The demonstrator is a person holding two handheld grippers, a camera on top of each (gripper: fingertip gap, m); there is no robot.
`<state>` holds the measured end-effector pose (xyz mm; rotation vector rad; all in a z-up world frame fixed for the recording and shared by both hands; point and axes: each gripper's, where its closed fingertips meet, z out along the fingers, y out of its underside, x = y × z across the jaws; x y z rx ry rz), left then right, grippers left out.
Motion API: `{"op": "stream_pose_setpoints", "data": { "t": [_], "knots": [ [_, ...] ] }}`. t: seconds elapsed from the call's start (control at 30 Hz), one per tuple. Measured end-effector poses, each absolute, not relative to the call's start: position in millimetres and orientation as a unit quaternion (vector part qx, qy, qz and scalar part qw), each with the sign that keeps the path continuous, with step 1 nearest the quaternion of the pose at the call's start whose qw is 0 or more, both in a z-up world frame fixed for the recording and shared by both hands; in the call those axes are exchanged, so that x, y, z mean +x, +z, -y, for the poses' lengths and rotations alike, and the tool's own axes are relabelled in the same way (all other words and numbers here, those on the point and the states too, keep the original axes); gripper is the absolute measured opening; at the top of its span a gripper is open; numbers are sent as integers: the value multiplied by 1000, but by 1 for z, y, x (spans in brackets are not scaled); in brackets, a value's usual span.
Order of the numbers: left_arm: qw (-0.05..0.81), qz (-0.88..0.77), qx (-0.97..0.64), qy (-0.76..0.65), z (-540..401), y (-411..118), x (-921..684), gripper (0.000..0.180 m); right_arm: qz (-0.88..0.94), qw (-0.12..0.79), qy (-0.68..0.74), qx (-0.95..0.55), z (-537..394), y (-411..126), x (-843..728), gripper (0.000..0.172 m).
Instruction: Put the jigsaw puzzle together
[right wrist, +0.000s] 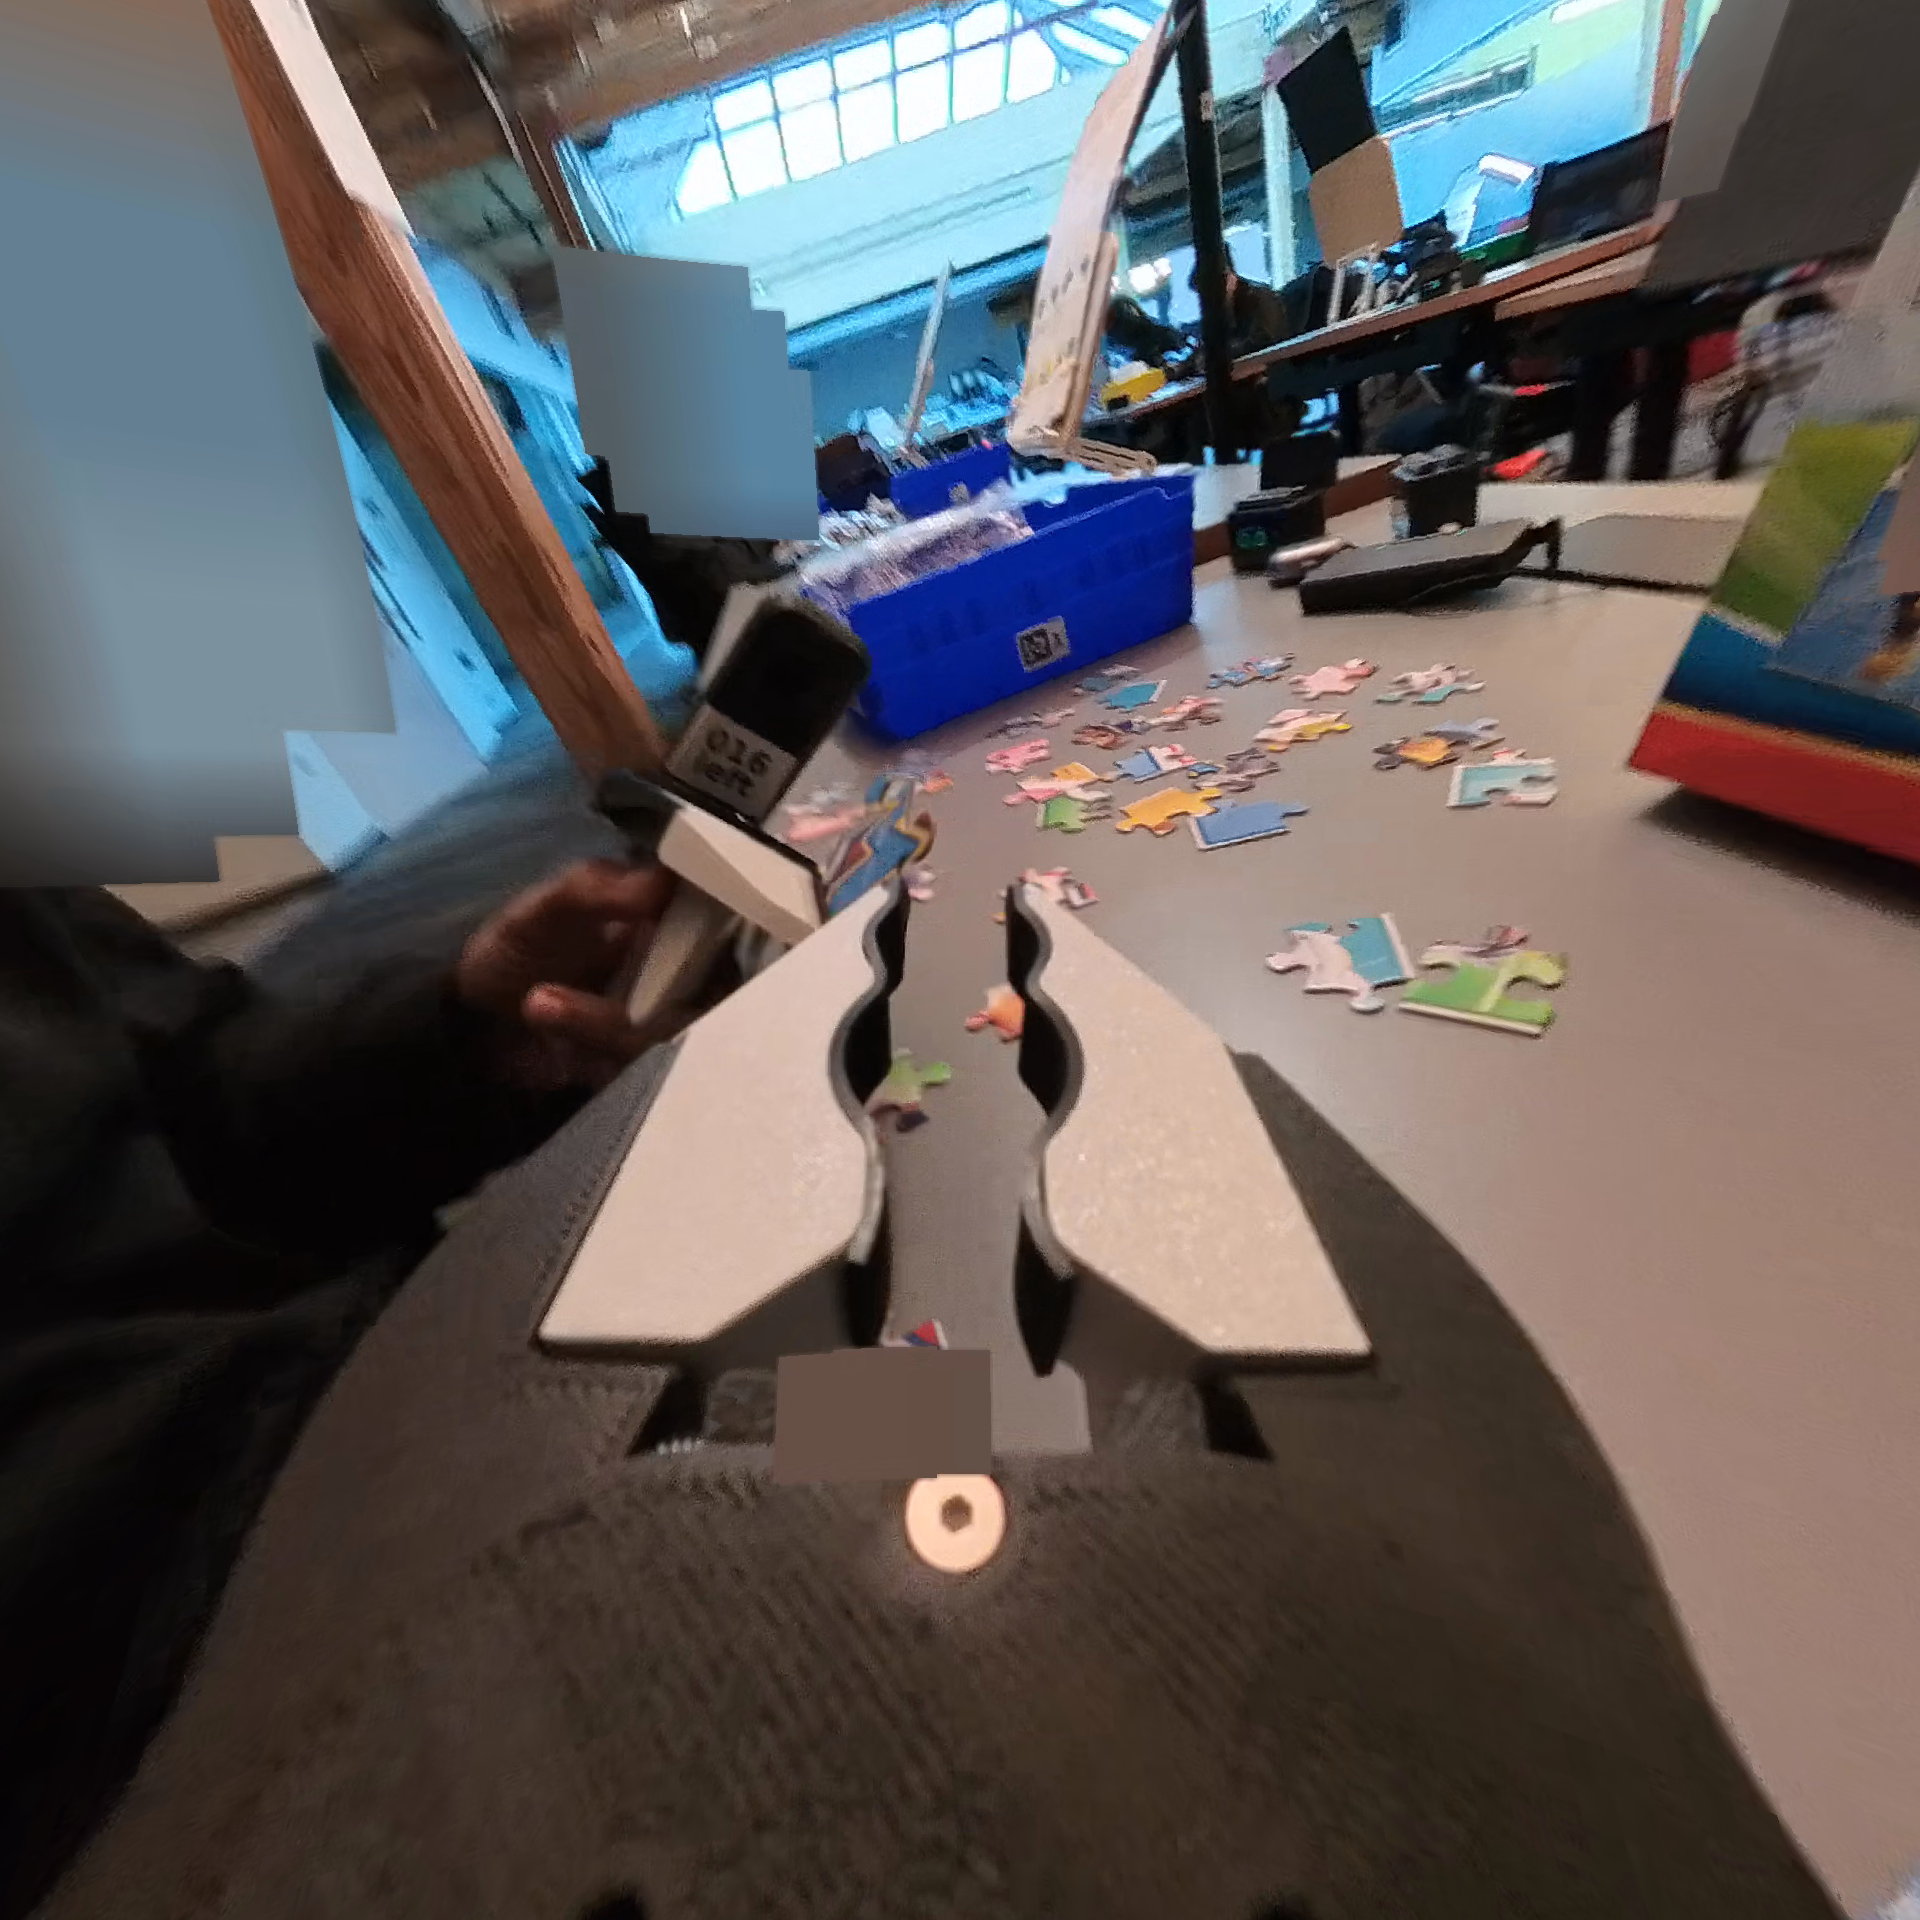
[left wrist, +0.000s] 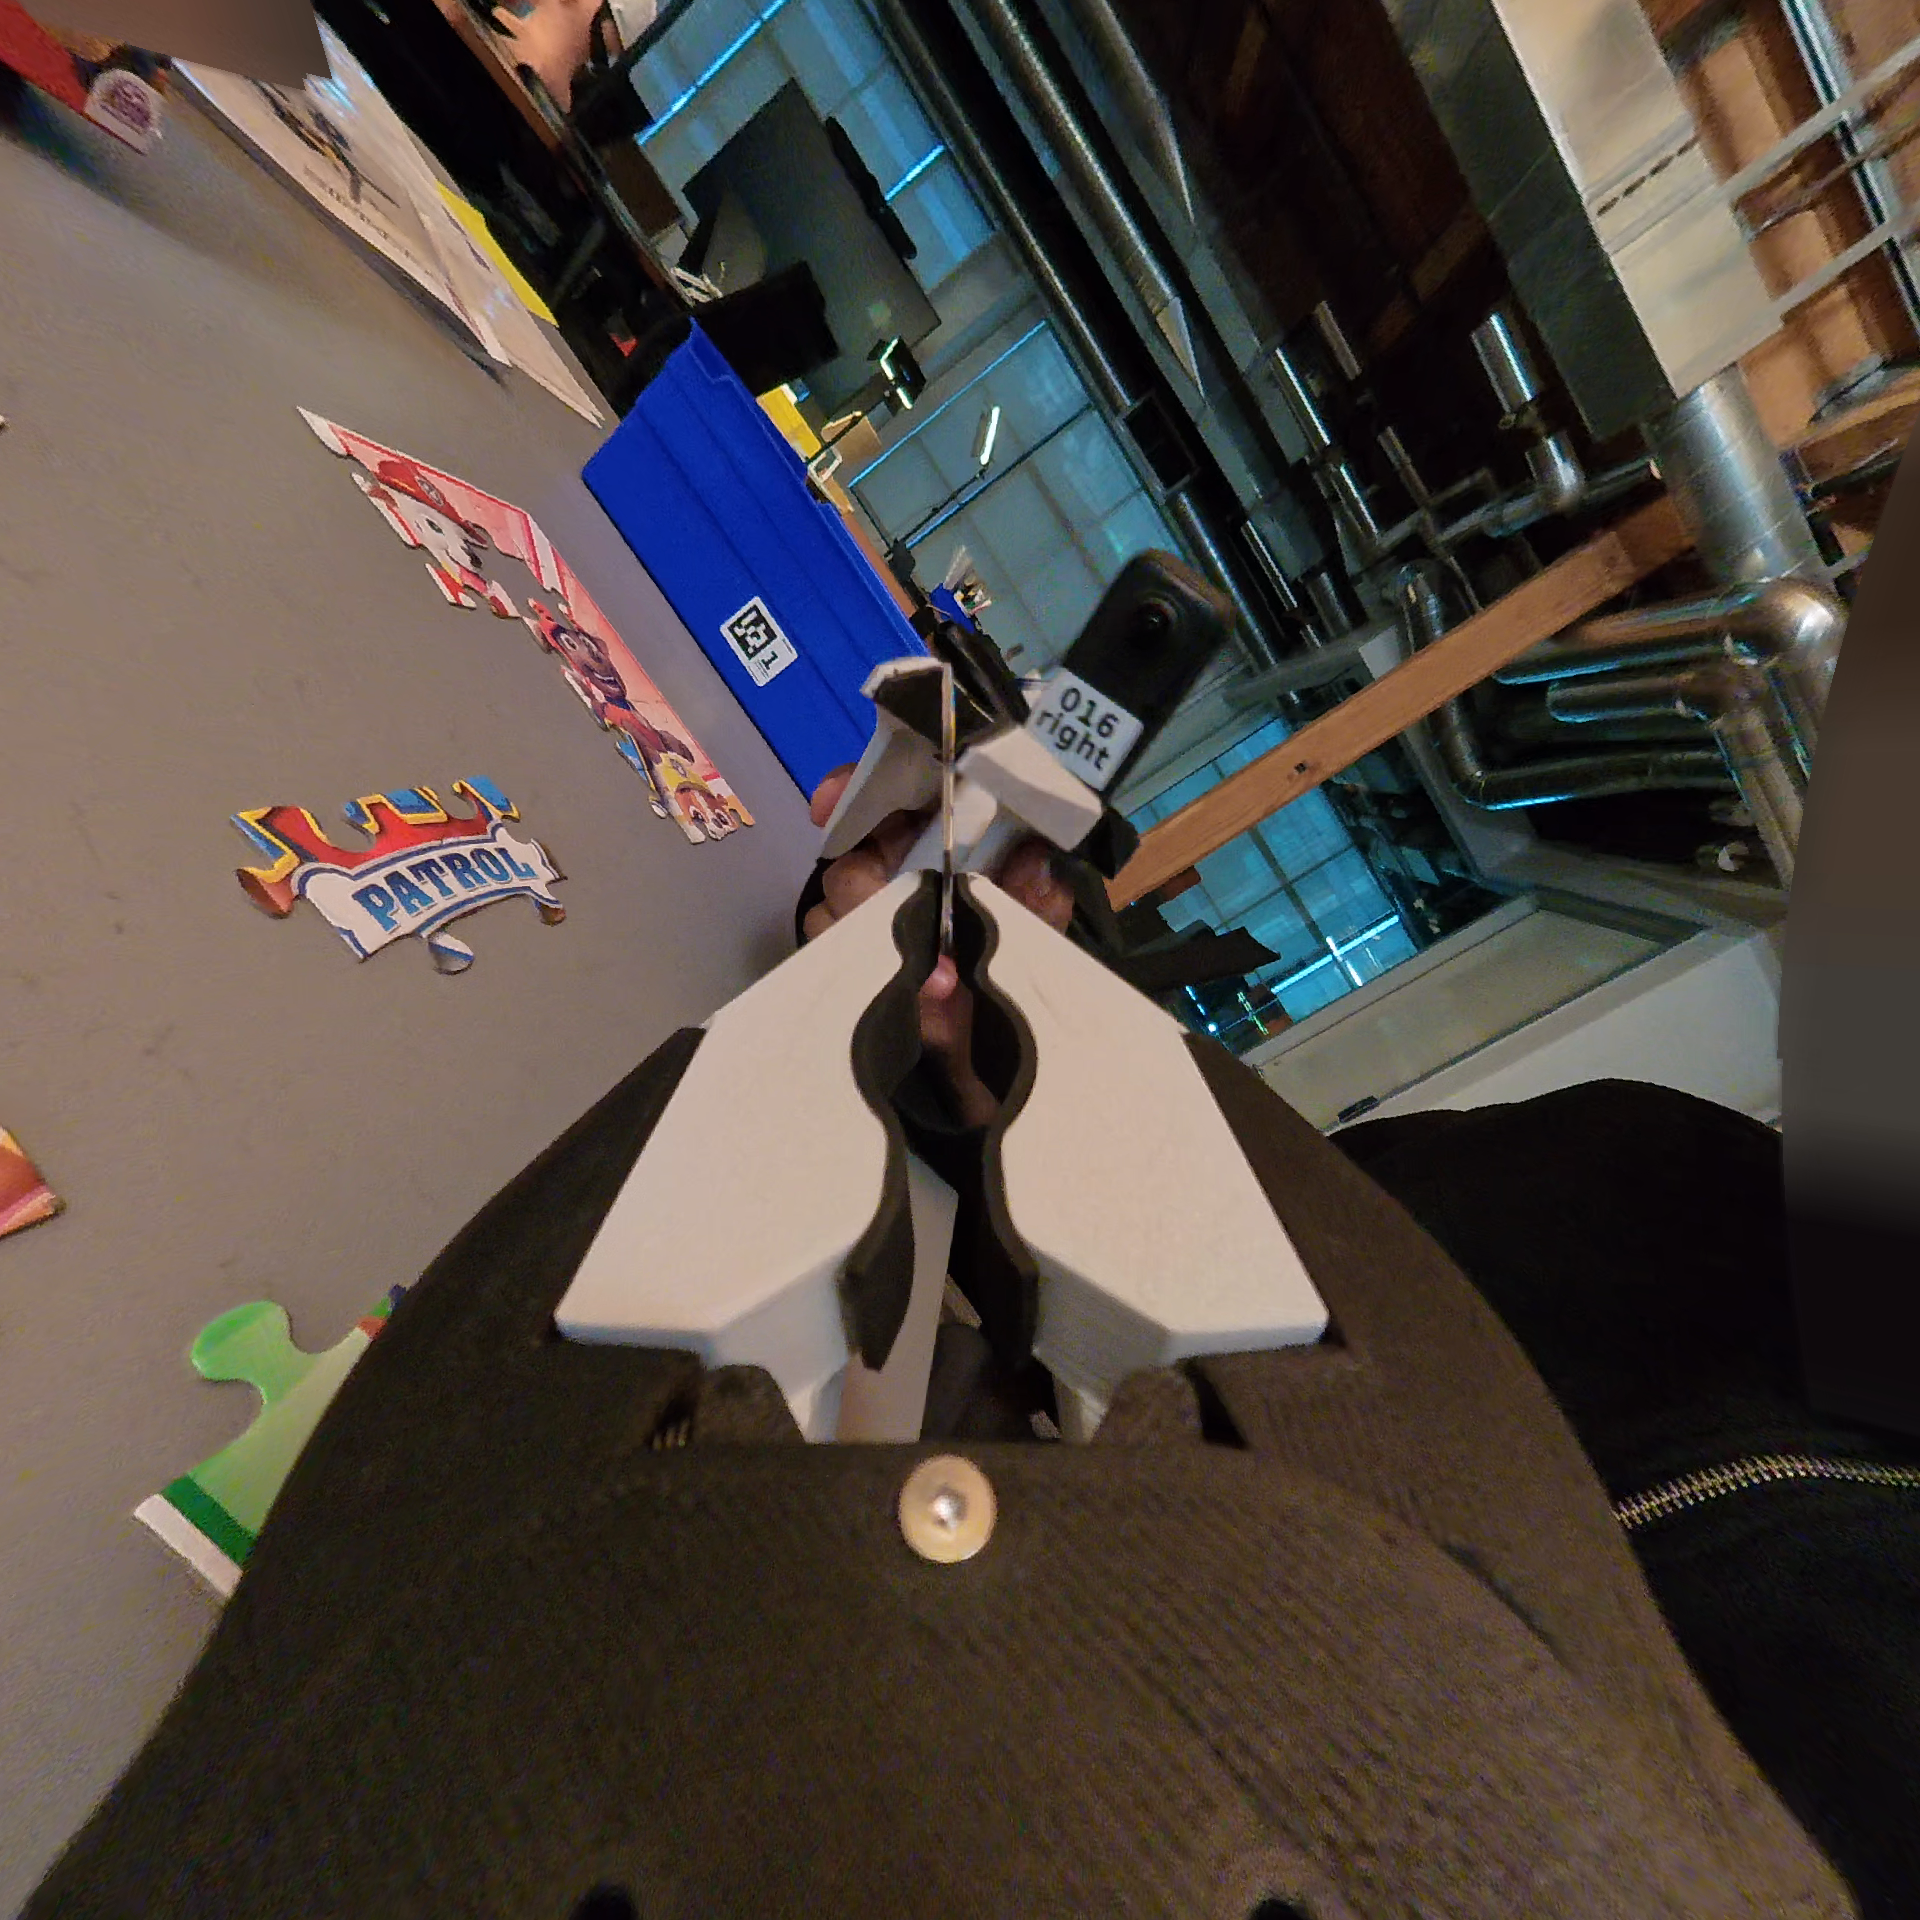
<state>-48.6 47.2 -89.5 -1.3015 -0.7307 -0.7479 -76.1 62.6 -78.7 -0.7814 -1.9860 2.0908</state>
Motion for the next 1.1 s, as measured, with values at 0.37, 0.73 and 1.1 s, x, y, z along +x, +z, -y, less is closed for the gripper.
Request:
{"op": "stream_pose_setpoints", "data": {
  "t": [0.37, 0.73, 1.1],
  "knots": [
    [673, 334, -573, -328, -45, -91, -52, 0, 723, 215, 638, -153, -44, -85, -60, 22],
    [667, 324, -583, -332, -46, -92, -49, 0, 731, 249, 618, -150, -46, -87, -64, 13],
    [672, 330, -581, -319, -43, -90, -54, 20, 669, 248, 662, -230, -78, -67, -84, 10]
  ]
}}
